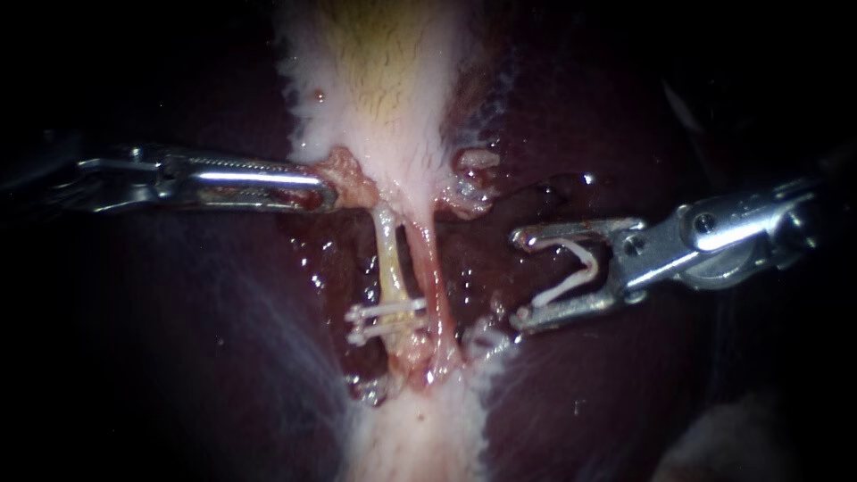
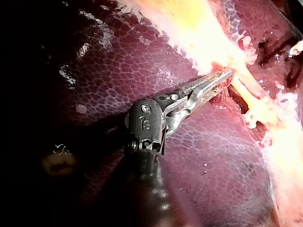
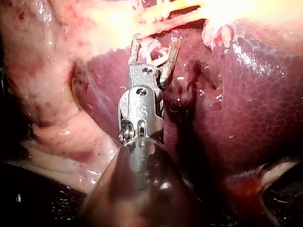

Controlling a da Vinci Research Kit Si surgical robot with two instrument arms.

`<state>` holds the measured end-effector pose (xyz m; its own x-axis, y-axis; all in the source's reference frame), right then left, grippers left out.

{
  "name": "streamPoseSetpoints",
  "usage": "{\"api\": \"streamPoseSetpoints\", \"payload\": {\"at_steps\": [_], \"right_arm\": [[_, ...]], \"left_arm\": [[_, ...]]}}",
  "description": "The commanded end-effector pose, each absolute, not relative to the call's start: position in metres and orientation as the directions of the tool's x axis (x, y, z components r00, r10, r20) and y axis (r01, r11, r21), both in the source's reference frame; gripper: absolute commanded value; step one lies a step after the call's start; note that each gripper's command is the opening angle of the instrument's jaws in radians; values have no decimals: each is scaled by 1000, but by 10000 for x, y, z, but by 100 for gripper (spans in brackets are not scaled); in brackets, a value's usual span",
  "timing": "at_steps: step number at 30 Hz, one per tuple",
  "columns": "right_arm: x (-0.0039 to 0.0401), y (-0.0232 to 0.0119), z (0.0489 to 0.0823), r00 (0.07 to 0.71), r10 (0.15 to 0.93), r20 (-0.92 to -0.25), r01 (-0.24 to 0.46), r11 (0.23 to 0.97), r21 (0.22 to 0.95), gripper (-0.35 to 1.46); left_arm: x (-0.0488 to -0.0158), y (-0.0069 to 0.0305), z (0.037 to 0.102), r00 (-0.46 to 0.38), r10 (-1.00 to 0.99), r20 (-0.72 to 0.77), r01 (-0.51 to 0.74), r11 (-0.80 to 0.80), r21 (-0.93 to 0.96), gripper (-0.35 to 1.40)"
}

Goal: Clipping third clip left tube

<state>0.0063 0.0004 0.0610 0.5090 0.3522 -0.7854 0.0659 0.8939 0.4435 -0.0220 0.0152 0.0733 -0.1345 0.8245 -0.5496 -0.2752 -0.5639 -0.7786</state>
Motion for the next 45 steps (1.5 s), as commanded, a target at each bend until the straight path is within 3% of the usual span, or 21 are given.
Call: {"api": "streamPoseSetpoints", "payload": {"at_steps": [1, 7, 22, 40, 45], "right_arm": [[63, 4, 610, 509, 352, -785, 66, 894, 443, 50], [63, 4, 610, 509, 352, -785, 65, 894, 443, 50], [64, 4, 610, 509, 352, -785, 65, 894, 443, 50], [97, -6, 596, 510, 354, -784, 52, 897, 439, 50], [116, -8, 595, 509, 404, -760, 24, 876, 482, 50]], "left_arm": [[-220, 152, 733, -135, 824, -550, -274, -564, -779, -35], [-213, 151, 725, -135, 825, -548, -271, -563, -781, -35], [-175, 167, 630, -95, 805, -585, -269, -587, -764, -35], [-174, 165, 631, -95, 805, -586, -270, -587, -763, -35], [-173, 165, 632, -95, 805, -586, -270, -587, -763, -35]]}}
